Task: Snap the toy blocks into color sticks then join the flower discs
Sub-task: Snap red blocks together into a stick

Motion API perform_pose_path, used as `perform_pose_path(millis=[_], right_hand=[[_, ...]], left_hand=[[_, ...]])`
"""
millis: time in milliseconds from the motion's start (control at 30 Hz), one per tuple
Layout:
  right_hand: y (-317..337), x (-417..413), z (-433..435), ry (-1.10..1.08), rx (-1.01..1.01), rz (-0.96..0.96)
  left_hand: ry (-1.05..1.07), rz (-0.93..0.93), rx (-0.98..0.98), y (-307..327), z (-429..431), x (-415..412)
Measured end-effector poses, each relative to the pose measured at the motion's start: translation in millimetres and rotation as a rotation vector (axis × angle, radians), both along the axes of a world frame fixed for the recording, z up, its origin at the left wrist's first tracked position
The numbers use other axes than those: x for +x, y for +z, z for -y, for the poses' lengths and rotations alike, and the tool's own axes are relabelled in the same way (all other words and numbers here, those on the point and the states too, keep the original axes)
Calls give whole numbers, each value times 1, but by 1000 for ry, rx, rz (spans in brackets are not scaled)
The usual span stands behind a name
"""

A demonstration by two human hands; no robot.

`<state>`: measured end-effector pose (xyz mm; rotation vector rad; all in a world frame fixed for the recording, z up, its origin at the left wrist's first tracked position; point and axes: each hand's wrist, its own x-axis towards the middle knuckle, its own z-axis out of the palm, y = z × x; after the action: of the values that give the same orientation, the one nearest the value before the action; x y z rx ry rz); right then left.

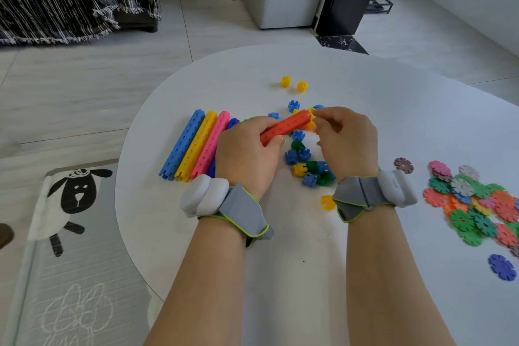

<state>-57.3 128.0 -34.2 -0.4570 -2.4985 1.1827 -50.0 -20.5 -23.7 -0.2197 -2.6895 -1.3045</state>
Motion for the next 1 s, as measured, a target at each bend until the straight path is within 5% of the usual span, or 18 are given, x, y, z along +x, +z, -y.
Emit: perform_pose_path(millis=[100, 333, 1000], right_hand=[[-7, -10, 1, 30, 233, 114], [-15, -29, -1, 78, 412, 278], [19, 30, -6, 167, 6, 134]], left_hand=[[28, 8, 9, -1, 3, -3], [17, 17, 3, -2, 4, -4], [-153, 73, -57, 2, 10, 3]])
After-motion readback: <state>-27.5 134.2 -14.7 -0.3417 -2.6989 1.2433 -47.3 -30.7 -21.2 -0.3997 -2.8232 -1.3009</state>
